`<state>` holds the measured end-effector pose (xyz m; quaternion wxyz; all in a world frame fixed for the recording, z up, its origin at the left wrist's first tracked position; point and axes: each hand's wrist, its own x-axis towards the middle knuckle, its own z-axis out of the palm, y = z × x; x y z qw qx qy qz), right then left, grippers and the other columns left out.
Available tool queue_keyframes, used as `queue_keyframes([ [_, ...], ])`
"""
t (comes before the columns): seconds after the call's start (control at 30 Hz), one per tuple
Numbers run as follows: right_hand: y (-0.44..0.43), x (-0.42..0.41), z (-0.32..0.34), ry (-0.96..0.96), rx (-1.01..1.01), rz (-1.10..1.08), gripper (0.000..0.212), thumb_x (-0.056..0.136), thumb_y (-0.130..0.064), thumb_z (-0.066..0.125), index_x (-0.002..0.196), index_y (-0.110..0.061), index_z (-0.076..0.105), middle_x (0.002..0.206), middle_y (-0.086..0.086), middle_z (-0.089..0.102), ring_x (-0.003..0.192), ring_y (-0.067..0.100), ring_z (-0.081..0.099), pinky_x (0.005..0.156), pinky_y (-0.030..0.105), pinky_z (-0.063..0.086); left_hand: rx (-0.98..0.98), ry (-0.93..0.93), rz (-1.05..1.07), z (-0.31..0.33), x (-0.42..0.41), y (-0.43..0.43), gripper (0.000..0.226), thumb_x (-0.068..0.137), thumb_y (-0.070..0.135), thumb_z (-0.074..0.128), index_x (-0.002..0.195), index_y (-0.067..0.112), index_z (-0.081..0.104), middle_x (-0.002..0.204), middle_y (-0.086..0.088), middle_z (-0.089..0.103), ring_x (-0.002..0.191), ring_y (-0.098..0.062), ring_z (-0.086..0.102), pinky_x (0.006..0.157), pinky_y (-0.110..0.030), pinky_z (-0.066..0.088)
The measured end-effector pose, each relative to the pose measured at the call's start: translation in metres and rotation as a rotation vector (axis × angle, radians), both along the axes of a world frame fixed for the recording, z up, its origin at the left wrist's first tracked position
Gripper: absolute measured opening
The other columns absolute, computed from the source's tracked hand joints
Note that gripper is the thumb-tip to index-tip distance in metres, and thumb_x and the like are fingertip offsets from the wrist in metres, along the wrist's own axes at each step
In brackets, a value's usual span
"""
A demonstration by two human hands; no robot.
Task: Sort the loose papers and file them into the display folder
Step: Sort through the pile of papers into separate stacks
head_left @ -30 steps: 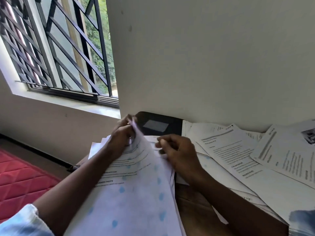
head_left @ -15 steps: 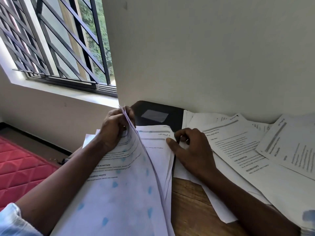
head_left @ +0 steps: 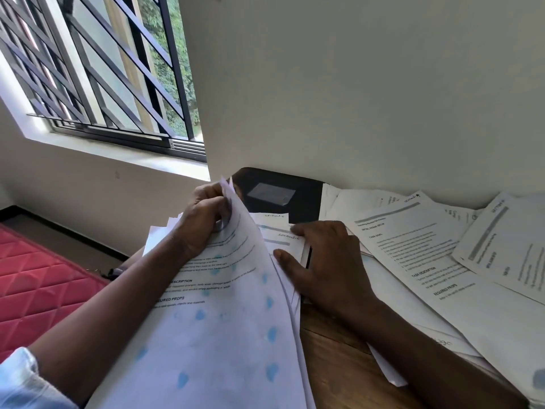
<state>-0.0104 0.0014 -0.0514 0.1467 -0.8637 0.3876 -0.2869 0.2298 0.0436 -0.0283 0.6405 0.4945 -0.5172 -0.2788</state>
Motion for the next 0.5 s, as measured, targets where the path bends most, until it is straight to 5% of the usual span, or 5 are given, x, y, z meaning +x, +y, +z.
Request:
queue_keyframes([
  [0.17,0.007,0.001,0.005,0.139,-0.094,0.045,0.096,0.077,-0.083,0.015,0.157,-0.034,0.033,0.151,-0.006,0.053,0.144,0.018,0.041,0.123,0.044,0.022,-0.012,-0.096,0.028,0.003,-0.007,0.004,0.019,0.065,0.0,0.047,0.078,-0.011,0.056,0.069,-0.009,0.053,0.061,-0.018,0.05,0.054,-0.025,0.041],
  [0.3,0.008,0.005,-0.001,-0.102,-0.047,0.094,0.075,0.082,-0.073,0.049,0.145,-0.032,0.054,0.132,-0.004,0.066,0.117,0.015,0.055,0.102,0.031,0.035,-0.017,-0.176,0.016,0.004,-0.013,0.006,0.027,0.07,0.001,0.047,0.085,-0.018,0.06,0.075,-0.013,0.059,0.066,-0.018,0.058,0.058,-0.023,0.048],
  [0.43,0.006,0.009,-0.005,-0.259,-0.007,0.182,0.065,0.083,-0.065,0.06,0.139,-0.033,0.059,0.127,-0.006,0.069,0.102,-0.002,0.049,0.089,0.007,0.031,0.007,-0.238,0.002,0.004,-0.013,0.007,0.031,0.066,-0.001,0.05,0.09,-0.015,0.064,0.08,-0.018,0.064,0.071,-0.025,0.064,0.061,-0.028,0.051],
  [0.5,0.008,0.006,-0.002,-0.325,0.038,0.328,0.06,0.088,-0.056,0.065,0.142,-0.032,0.055,0.124,-0.01,0.071,0.099,-0.001,0.063,0.089,0.011,0.048,0.029,-0.274,-0.007,0.003,-0.015,0.009,0.032,0.066,-0.001,0.052,0.092,-0.012,0.066,0.082,-0.017,0.067,0.073,-0.027,0.067,0.063,-0.03,0.052],
])
